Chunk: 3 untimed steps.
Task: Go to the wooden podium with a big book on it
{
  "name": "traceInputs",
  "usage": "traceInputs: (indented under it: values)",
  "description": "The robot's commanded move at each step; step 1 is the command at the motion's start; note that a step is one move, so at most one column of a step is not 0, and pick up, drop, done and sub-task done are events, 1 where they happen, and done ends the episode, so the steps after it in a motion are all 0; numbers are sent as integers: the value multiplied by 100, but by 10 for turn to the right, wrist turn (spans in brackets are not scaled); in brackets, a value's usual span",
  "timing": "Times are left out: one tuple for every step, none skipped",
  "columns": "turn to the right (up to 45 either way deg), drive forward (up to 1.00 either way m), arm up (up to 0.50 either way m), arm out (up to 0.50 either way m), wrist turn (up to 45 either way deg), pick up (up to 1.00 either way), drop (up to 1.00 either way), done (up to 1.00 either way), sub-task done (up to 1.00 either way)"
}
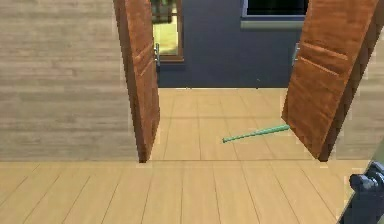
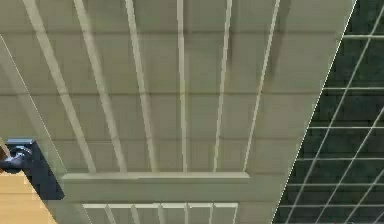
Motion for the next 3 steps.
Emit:
traceInputs:
  values:
    - [0, 100, 0, 0, 0, 0, 0, 0, 0]
    - [0, 100, 0, 0, 0, 0, 0, 0, 0]
    - [-90, 0, 0, 0, 0, 0, 0, 0, 0]
